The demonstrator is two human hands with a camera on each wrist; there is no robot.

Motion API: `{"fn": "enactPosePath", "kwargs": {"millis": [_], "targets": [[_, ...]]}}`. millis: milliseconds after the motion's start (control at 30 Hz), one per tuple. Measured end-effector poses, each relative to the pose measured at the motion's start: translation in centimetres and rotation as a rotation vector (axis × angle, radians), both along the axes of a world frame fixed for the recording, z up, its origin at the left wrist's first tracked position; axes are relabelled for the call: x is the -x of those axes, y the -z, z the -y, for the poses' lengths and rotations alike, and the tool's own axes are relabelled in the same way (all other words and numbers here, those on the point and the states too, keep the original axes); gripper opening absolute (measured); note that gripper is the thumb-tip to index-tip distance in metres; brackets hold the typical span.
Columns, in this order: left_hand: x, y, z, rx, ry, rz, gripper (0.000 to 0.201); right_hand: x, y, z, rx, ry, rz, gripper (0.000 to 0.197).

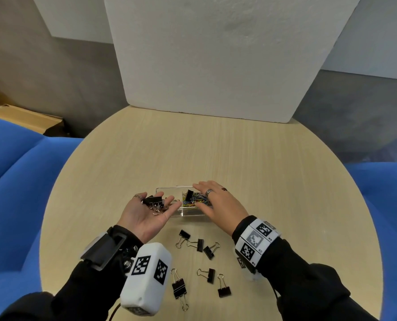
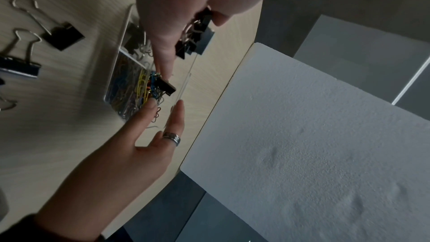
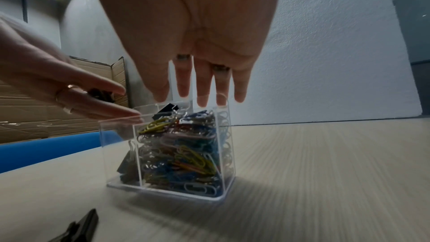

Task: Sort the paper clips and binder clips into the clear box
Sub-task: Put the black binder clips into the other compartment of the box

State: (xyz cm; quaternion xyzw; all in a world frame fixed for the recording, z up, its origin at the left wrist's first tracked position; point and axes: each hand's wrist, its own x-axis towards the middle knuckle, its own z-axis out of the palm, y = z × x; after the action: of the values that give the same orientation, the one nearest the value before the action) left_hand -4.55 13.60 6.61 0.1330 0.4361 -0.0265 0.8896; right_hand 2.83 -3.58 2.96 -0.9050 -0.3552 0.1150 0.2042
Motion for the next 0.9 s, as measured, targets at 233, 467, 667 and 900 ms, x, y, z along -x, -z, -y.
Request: {"fn": "enactPosePath", "kwargs": {"millis": [233,467,667,900], "targets": [[-0.1,-0.5,0.2,0.007,0.056,0.023,0.052,0.3,0.8,-1.5,-0.062,0.053,0.237,0.029],[0.4,-0.8,-0.4,-0.091,0.158,0.038,0.055,-0.1,1.3,-2.4,-0.013,0.011,0.327,0.028],[1.4,0.0,-1.1,-0.493,0.364,0.015,0.024,-0.3,1.4,-2.4,0.043,0.016,0.397,0.024],[1.6,0.5,-0.3,-1.0,0.548,0.016,0.019,-0.4,1.3,-2.5,0.107,-0.025,0.528,0.017]]}}
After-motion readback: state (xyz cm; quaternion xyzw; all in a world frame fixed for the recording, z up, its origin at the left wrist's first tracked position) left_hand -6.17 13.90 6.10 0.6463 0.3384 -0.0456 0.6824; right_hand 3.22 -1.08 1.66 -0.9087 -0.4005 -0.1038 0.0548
